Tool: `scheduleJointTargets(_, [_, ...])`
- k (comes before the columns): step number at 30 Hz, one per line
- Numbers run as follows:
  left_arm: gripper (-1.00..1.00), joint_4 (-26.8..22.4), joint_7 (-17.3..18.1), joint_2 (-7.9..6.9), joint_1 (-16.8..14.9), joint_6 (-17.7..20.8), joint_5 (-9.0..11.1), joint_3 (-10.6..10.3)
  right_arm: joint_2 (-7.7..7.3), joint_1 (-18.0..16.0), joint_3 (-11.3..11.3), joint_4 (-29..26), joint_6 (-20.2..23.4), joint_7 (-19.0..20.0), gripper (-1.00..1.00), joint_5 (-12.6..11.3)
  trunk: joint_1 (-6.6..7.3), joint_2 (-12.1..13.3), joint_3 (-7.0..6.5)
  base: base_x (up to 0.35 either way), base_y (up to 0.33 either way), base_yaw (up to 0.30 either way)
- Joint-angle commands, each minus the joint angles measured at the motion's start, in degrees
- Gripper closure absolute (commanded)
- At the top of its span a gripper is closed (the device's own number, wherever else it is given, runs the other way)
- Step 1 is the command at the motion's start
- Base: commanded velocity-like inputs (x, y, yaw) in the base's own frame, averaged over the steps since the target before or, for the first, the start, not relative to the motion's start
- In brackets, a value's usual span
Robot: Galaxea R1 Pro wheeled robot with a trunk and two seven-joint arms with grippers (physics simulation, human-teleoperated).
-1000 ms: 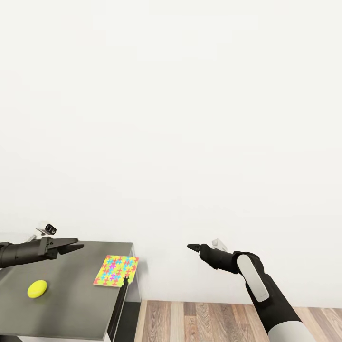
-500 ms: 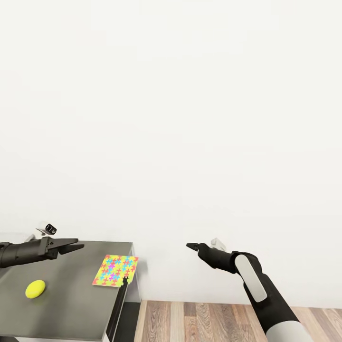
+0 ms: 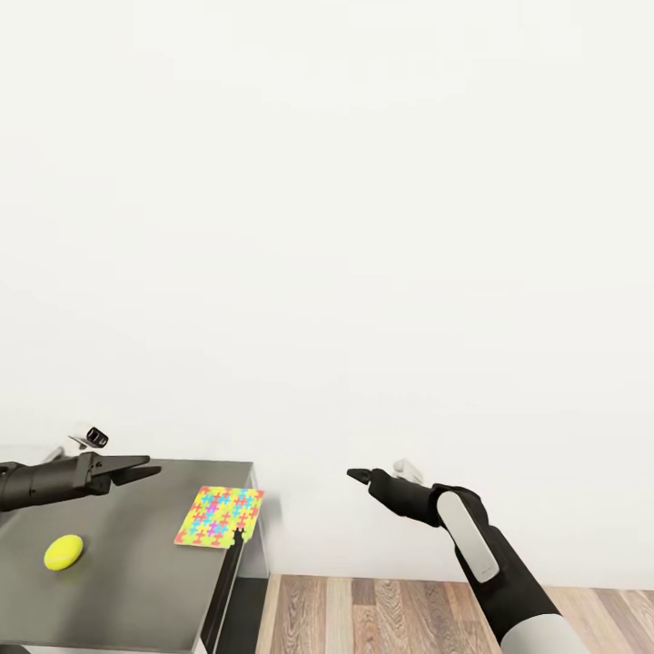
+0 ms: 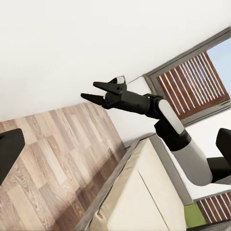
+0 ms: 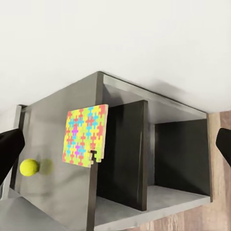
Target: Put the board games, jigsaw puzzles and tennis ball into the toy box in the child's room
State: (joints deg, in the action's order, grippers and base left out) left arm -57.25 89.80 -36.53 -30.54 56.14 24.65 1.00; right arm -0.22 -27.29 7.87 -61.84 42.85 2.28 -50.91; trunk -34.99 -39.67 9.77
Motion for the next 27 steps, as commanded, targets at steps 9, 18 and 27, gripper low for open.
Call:
scheduleJointTargets(9, [-1.0, -7.26, 0.2, -0.17, 2.0, 2.13, 0.1, -0.04, 1.53, -1.74, -0.34, 7.33, 0.4, 0.93, -1.0, -0.95, -2.0, -3.71, 1.72, 0.0, 0.0, 0.0])
scheduleJointTargets(18, [-1.0, -18.89, 0.2, -0.7, 7.48, 3.86, 5.73, 1.01, 2.28, -2.44, -0.36, 9.16, -0.05, 0.64, -1.0, -4.46, -3.98, -7.32, 3.33, 0.0, 0.0, 0.0])
scheduleJointTargets(27, [-1.0, -22.55, 0.2, -0.89, 8.82, 3.86, 8.41, 1.51, 2.79, -2.55, -0.19, 9.25, -2.04, 0.29, -1.0, -4.55, -5.95, -10.93, 4.95, 0.0, 0.0, 0.0])
